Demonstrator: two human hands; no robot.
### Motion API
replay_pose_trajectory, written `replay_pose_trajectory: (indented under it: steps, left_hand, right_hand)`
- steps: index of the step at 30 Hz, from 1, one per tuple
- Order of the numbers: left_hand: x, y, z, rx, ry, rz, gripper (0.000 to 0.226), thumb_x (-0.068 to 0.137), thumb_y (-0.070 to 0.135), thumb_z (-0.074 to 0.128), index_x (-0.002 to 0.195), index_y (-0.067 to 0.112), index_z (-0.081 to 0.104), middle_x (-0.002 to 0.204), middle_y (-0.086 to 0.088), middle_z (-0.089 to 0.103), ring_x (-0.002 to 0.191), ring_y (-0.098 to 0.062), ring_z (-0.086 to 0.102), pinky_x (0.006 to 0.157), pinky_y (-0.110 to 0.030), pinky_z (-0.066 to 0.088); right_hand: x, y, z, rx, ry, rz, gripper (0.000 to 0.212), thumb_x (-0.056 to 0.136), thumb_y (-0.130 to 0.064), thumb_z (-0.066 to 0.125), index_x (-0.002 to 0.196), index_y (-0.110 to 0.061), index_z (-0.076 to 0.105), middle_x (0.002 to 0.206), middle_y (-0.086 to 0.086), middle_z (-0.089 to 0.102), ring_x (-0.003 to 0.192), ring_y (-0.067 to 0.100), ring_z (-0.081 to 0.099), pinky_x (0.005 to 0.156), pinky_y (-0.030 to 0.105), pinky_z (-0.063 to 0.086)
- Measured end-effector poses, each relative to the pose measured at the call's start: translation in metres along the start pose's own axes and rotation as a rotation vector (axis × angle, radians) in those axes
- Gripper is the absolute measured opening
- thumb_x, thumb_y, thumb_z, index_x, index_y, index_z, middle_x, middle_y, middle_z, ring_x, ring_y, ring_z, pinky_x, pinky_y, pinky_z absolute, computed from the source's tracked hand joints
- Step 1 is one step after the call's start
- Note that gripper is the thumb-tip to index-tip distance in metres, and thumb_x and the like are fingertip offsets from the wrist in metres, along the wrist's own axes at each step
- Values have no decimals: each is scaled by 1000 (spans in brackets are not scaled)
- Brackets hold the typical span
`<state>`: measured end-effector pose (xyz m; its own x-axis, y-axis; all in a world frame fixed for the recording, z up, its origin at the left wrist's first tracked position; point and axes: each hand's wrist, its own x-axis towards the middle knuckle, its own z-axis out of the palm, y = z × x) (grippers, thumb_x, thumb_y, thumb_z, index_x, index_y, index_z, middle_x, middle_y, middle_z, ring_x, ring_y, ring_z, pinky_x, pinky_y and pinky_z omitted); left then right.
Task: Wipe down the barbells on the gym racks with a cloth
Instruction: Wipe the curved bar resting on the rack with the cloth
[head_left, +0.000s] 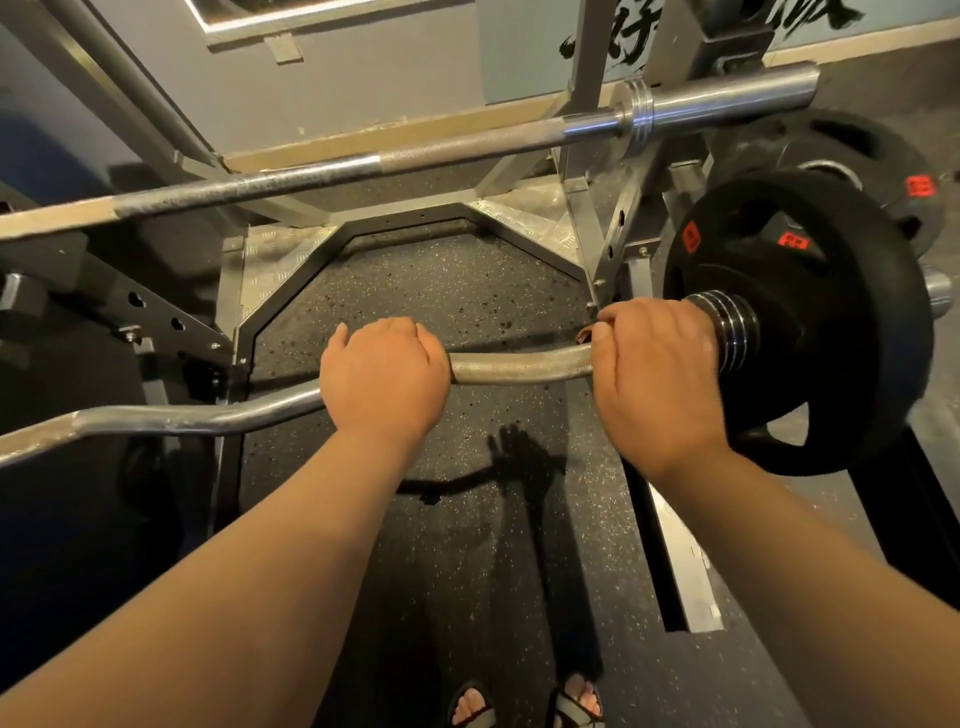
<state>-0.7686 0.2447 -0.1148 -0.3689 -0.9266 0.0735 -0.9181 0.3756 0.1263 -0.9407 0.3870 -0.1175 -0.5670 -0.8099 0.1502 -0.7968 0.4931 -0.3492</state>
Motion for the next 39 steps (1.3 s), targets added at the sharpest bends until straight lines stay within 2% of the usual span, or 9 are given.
replay_pose_trajectory:
  steps: [4,10,15,20,25,29,34,37,39]
  left_hand:
    - [-4,-3,2,10,-17,-8,37,100,30,30,71,20,50,65,7,44,66,-22,48,115,-45,34]
    - [-3,-1,1,-18,-22,7,35,101,31,32,72,21,50,66,6,46,67,-21,45,115,-45,34]
    - [-4,-3,0,-41,-8,12,35,102,31,32,70,22,46,60,11,33,64,-19,43,115,-44,33]
    - [-4,-2,-1,-42,-19,3,34,102,32,32,74,23,49,66,9,44,68,-18,44,116,-44,33]
    - [-3,-3,-5,-61,-48,3,36,103,31,31,71,23,46,68,7,46,68,-20,46,115,-43,33]
    - [-4,-3,-8,-73,-70,19,39,102,30,29,63,26,32,61,11,35,66,-19,45,114,-43,34]
    - [-3,-5,-6,-65,-77,10,35,102,31,28,71,25,43,67,9,42,69,-18,45,115,-44,33]
    - [-2,-6,-6,-60,-76,1,35,102,31,28,71,25,44,67,10,42,70,-18,45,114,-44,34]
    - [-3,-6,-7,-62,-83,7,38,102,31,29,65,25,37,63,12,38,67,-18,46,113,-44,36]
  right_hand:
    - [-26,-36,19,93,74,71,33,106,-30,34,125,-13,55,127,6,53,131,27,43,127,53,11]
    - [-20,-10,3,122,-123,-175,29,108,-39,40,129,-23,52,124,-3,52,124,18,43,122,46,23]
    - [-19,-18,2,142,-18,73,33,107,-36,37,128,-17,54,126,2,51,133,21,39,128,49,6]
    - [-28,-76,23,78,-105,-125,32,107,-33,39,131,-19,54,127,1,52,127,23,42,124,48,15]
    - [-22,-45,9,19,-165,-276,30,109,-36,37,134,-25,49,125,-6,52,122,17,45,117,38,25]
    - [-25,-16,4,75,-46,-96,32,110,-35,32,130,-21,52,125,-3,53,128,19,44,127,41,15]
    - [-26,-61,22,169,69,209,34,107,-30,34,129,-16,56,131,0,52,139,22,37,129,48,4]
    - [-27,-78,29,124,16,21,28,107,-26,39,126,-19,57,124,-1,55,129,22,44,126,52,14]
    - [-26,-62,20,105,-66,-128,26,108,-29,37,126,-22,55,122,-3,55,124,19,45,124,44,17]
